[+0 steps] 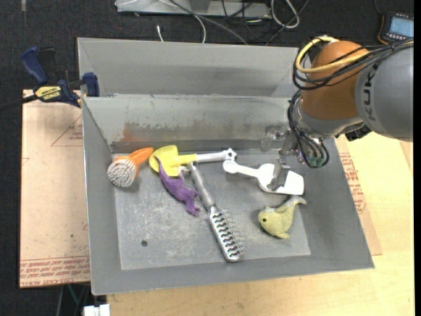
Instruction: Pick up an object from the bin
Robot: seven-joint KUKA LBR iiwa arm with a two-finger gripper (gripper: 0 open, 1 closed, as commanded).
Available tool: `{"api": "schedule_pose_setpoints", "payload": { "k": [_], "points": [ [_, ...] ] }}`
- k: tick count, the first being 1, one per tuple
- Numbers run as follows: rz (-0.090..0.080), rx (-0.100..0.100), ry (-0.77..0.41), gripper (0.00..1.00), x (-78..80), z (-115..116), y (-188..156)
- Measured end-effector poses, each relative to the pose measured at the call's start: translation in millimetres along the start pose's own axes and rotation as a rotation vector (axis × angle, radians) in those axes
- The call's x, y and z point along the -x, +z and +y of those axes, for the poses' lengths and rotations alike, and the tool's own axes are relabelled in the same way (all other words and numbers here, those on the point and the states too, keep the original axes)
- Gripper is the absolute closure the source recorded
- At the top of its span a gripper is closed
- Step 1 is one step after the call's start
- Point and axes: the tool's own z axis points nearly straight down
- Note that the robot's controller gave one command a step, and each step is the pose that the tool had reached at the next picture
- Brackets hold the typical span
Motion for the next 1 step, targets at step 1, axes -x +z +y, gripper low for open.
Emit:
{"api": "schedule_pose_setpoints", "payload": {
  "k": [1],
  "points": [
    [0.023, -0.002, 0.141, 0.0, -6.0, -16.0, 35.4]
  ]
}}
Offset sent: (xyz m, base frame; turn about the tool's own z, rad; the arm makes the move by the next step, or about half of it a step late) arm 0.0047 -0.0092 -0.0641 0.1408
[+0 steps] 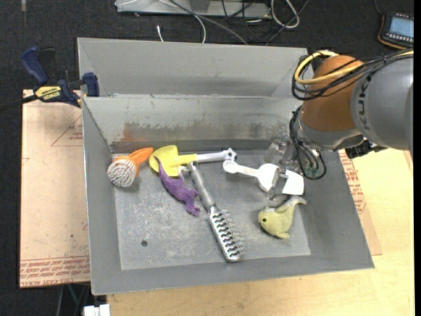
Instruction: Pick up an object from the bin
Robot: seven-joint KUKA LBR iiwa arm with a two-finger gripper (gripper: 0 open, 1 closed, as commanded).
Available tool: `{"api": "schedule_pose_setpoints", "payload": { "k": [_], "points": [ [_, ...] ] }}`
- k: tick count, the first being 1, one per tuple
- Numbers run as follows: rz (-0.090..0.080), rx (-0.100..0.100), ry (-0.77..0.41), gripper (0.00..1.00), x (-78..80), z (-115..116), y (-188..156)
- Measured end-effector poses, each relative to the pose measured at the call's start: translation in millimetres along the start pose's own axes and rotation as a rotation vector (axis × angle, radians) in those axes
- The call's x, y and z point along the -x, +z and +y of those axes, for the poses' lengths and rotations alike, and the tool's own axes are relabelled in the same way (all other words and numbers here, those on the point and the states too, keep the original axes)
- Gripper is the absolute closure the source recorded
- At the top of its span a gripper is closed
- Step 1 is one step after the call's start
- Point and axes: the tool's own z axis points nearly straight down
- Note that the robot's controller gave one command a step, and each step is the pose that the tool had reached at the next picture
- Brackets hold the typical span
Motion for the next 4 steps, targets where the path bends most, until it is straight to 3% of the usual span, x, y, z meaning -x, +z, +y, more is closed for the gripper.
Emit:
{"api": "schedule_pose_setpoints", "payload": {
  "k": [1, 2, 3, 4],
  "points": [
    [-0.023, 0.005, -0.003, 0.0, 10.2, 9.2, 28.6],
    [-0.011, 0.004, 0.041, 1.0, 1.6, 5.4, 28.8],
    [-0.011, 0.004, 0.041, 1.0, 1.7, 5.5, 28.6],
    [-0.002, 0.003, 0.04, 1.0, -1.5, 5.1, -5.7]
  ]
}}
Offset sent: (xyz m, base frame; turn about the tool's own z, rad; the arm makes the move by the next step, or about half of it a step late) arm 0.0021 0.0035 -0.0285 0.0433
